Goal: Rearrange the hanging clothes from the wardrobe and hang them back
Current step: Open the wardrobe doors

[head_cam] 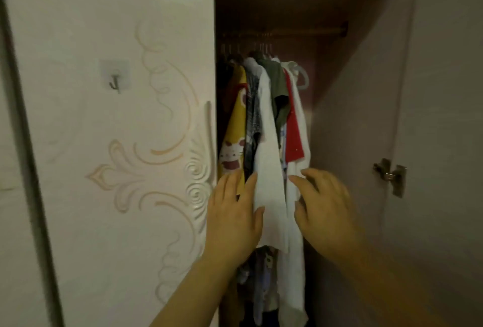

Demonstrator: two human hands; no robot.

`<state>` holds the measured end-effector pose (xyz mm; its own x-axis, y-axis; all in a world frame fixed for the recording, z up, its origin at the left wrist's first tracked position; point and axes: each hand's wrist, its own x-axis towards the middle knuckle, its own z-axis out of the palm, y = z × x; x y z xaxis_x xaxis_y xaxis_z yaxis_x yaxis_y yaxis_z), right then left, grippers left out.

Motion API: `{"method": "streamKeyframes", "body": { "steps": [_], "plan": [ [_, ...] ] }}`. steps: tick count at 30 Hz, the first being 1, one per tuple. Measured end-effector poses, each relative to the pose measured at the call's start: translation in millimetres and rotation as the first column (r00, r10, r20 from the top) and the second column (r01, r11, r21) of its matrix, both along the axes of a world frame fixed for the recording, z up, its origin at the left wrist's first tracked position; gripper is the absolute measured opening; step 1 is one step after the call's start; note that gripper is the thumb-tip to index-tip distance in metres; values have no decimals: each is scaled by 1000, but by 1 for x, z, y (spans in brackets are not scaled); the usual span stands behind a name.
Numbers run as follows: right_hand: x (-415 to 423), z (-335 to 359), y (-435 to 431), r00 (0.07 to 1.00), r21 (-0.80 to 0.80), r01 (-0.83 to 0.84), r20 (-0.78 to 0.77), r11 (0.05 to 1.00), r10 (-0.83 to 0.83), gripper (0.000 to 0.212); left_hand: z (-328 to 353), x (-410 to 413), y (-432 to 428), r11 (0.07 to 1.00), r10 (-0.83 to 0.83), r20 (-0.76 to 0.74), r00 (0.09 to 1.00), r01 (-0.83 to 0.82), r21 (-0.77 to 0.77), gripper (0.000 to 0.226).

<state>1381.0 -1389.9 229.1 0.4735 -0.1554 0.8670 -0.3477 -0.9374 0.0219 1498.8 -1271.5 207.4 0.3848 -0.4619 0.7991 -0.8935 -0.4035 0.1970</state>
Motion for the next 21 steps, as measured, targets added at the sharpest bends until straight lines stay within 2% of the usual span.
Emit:
{"method": "streamKeyframes", "body": {
  "steps": [3, 6, 10, 13, 21],
  "plan": [
    [38, -1, 14, 994, -11, -110, 17, 994, 110, 50, 3, 32, 25, 994, 90, -12, 996, -91, -65, 61],
    [71, 1, 25, 984, 1, -178, 13, 984, 178, 47, 5, 63, 35, 987, 146, -38, 989, -148, -68, 62],
    [109, 7, 31, 979, 3, -200, 34, 980, 200, 49, 9, 97, 27, 987, 122, -95, 988, -130, -90, 72],
    [131, 14, 27, 976, 3, -206, 76, 978, 205, 50, 12, 105, 17, 987, 93, -79, 993, -102, -121, 74],
    [164, 18, 6, 948, 93, -301, 134, 949, 288, 50, 4, 105, -1, 947, 39, -80, 996, -62, -315, 82]
  ]
}}
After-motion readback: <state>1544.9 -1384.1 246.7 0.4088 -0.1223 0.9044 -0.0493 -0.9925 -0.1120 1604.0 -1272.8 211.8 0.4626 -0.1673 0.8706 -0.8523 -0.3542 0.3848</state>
